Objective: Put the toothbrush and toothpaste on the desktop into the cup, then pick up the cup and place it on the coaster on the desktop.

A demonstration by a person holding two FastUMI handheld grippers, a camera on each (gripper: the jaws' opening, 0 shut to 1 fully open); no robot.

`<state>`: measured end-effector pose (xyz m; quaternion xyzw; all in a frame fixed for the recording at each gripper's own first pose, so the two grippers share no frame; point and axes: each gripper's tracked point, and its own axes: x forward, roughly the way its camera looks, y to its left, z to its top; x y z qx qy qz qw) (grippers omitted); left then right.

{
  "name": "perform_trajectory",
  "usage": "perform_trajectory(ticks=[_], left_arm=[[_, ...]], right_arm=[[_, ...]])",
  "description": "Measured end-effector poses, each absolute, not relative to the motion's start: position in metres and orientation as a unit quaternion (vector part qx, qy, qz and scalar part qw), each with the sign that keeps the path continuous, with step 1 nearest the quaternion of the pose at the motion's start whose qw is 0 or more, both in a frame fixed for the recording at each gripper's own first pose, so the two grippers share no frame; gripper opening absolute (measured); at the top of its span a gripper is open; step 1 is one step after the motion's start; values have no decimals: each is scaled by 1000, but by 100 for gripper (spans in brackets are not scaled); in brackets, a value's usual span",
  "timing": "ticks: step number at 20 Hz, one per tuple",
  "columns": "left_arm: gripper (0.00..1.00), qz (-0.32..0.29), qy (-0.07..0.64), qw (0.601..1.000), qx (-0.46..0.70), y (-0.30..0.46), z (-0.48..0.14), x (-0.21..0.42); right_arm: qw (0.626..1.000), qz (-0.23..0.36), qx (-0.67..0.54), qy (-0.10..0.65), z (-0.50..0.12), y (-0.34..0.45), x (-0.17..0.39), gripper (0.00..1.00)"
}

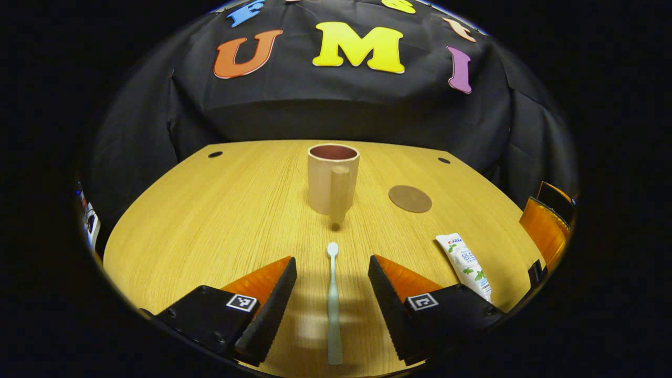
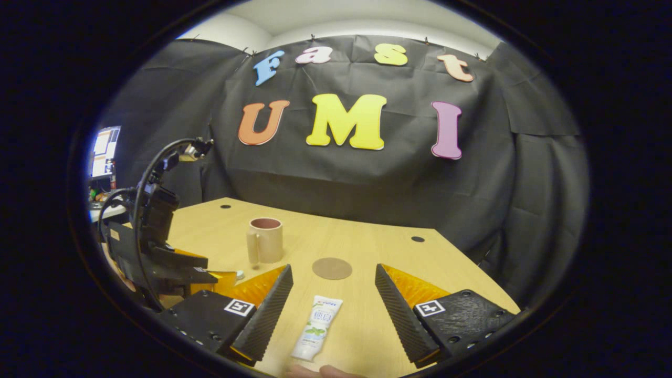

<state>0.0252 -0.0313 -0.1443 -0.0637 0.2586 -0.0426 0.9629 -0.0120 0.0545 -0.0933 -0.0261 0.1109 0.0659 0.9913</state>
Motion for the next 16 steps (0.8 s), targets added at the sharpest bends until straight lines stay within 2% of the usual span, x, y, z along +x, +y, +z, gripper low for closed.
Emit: perform_trajectory(ticks=[1,6,9,10,12,13,15,16], left_arm=[[85,-40,273,959,-68,-32,-152,24],[70,-50,298,950,-74,-39,-164,23],[48,-50,295,952,-71,-39,-166,24],[35,-53,293,952,-72,-40,-165,26],[27,-53,292,952,-73,-38,-167,27],[19,-55,291,952,-74,-39,-167,27],[11,-67,288,952,-83,-44,-165,26],[10,-80,289,950,-87,-49,-164,23]], right_arm=[[991,67,-23,117,-98,55,-13,93],[988,69,-15,134,-108,54,-14,95],[988,69,-8,141,-112,53,-14,95],[987,66,-7,145,-114,52,-14,95],[987,64,-4,150,-116,51,-12,95],[986,64,0,154,-117,51,-12,95],[984,64,8,165,-123,53,-12,95],[983,64,12,172,-126,55,-11,95]])
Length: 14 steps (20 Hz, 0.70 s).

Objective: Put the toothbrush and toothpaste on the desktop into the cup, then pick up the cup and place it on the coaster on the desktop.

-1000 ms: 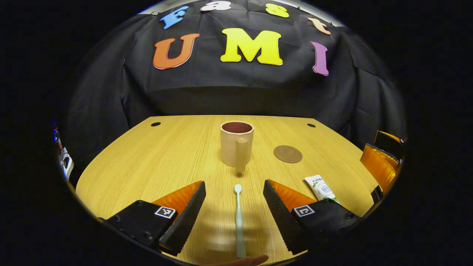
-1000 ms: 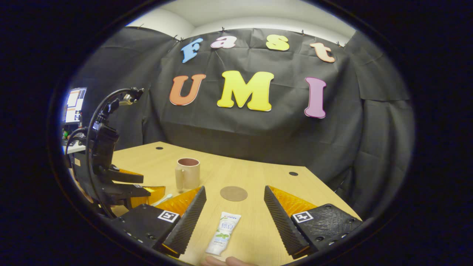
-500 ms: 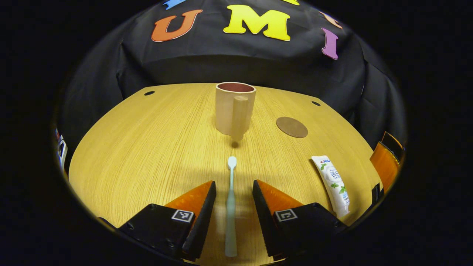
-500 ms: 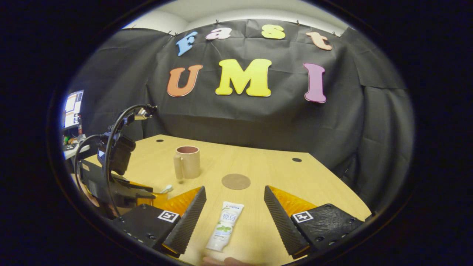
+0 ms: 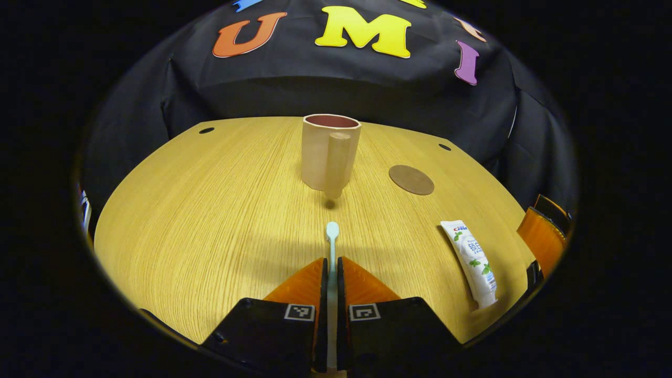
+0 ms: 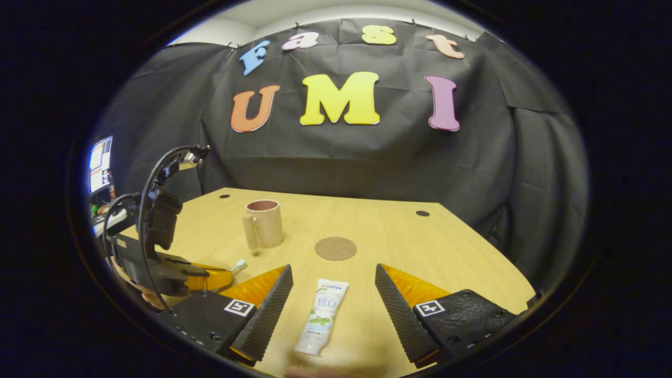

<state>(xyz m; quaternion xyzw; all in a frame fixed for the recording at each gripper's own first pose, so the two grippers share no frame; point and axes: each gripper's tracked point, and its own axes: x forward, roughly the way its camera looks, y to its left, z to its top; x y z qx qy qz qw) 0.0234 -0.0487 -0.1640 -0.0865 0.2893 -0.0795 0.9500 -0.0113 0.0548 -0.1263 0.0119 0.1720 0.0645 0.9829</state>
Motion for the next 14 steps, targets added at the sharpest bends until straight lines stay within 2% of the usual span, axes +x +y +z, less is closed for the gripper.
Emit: perform_trajectory(ticks=[9,10,11,14], left_arm=[[7,-87,224,967,-80,-52,-114,14],[8,-83,212,971,-79,-49,-104,12],[7,-78,191,975,-77,-45,-90,9],[8,-53,135,987,-69,-28,-58,4]], right_arm=[[966,68,20,250,-166,65,-16,95],[964,70,15,257,-172,67,-19,93],[963,70,10,262,-176,69,-21,98],[960,62,-5,273,-185,70,-23,97]])
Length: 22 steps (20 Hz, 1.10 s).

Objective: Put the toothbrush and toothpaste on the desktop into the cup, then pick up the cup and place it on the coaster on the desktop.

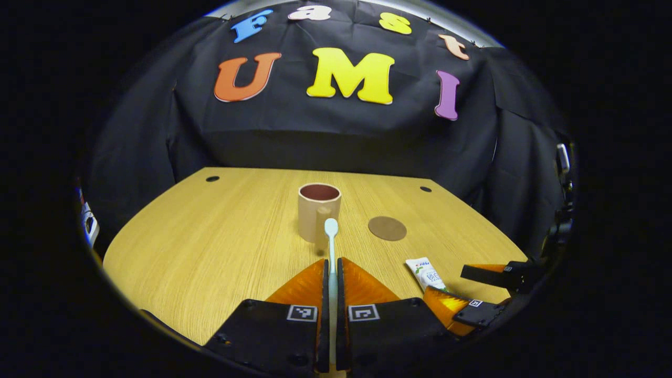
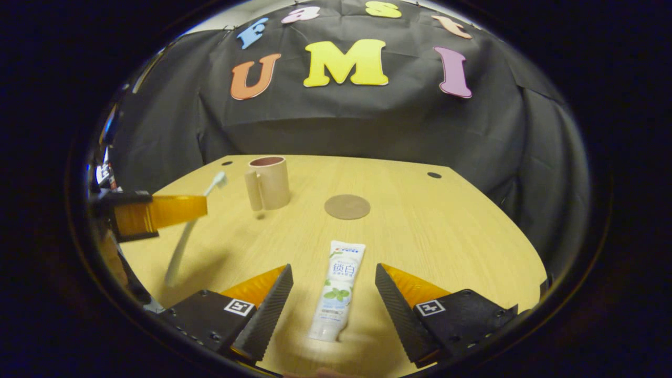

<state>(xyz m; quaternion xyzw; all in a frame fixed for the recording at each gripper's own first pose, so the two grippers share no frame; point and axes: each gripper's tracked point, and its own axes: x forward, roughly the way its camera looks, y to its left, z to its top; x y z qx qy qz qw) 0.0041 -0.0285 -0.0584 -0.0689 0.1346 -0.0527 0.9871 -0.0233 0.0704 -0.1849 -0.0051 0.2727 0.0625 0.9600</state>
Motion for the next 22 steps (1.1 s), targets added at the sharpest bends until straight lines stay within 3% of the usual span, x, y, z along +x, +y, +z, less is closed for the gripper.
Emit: perform_trajectory(ticks=[7,9,15,22], left_arm=[[7,-35,58,995,-71,-15,-13,-11],[7,-35,55,995,-70,-14,-13,-11],[8,-27,66,995,-68,-8,-18,-9],[7,-10,62,995,-74,5,-19,-2]], right_arm=[[949,52,-1,312,-205,75,-25,90],[944,44,4,326,-212,74,-22,81],[933,40,46,354,-223,71,-22,40],[945,67,38,319,-212,72,-16,36]])
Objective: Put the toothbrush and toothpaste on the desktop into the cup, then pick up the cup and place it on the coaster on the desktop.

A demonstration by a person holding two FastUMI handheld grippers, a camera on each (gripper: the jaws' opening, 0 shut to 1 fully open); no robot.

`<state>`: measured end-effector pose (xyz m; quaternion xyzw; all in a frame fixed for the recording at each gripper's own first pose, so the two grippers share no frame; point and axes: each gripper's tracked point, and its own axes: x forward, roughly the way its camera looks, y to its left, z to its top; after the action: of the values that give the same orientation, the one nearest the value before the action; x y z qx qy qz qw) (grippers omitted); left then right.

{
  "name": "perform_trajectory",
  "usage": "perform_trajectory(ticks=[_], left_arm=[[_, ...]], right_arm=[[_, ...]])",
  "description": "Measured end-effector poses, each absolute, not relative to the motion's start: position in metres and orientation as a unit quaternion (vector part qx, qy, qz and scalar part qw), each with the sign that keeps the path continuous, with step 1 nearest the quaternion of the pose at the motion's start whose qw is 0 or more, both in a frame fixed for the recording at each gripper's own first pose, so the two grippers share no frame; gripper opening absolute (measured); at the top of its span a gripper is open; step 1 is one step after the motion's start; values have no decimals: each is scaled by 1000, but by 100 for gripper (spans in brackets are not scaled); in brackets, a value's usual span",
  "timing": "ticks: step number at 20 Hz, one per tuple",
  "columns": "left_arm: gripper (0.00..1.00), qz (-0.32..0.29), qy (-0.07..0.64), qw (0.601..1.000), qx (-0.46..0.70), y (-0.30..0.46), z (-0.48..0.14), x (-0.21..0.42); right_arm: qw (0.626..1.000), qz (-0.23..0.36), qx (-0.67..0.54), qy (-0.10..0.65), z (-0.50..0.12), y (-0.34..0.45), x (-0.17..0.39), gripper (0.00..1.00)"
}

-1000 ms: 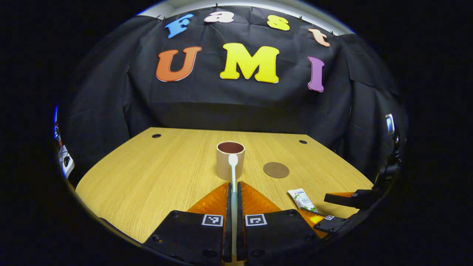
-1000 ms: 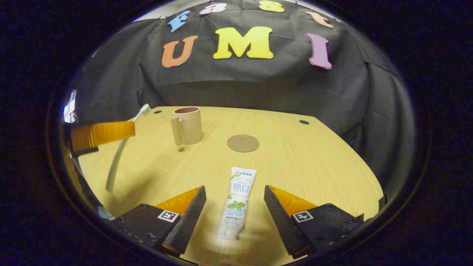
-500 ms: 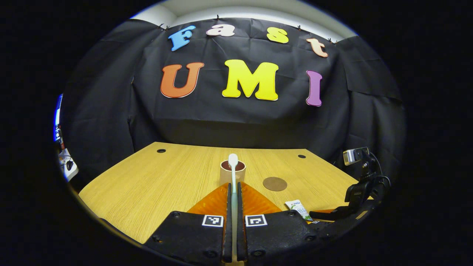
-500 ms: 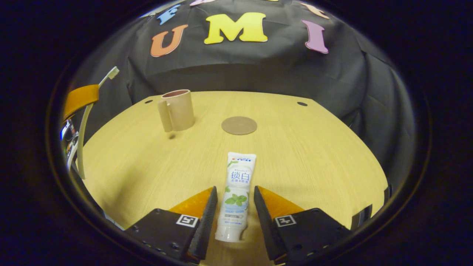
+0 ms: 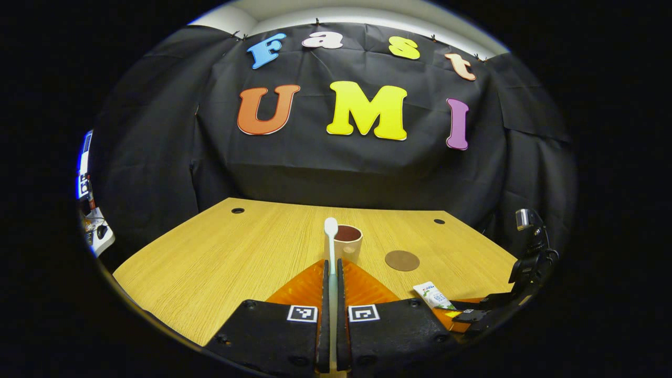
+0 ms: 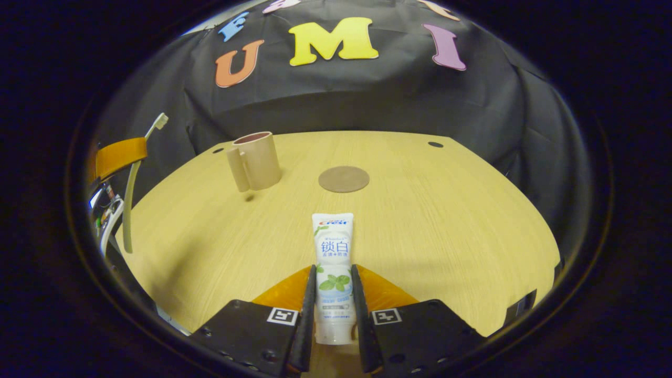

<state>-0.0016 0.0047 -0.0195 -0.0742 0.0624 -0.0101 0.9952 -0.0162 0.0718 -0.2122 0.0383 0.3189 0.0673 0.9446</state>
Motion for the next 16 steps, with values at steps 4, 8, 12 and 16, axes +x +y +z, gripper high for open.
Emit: perform_trajectory(ticks=[4,8,12,16], left_arm=[[7,-13,52,995,-83,10,-13,18],[8,-2,40,997,-62,16,-1,49],[7,-22,32,998,-52,7,17,78],[7,-44,7,998,-52,-3,50,112]], right_arm=[[957,95,45,272,-185,79,-3,36],[969,100,35,223,-154,78,19,36],[974,110,42,194,-128,84,40,39],[977,116,47,171,-110,84,60,39]])
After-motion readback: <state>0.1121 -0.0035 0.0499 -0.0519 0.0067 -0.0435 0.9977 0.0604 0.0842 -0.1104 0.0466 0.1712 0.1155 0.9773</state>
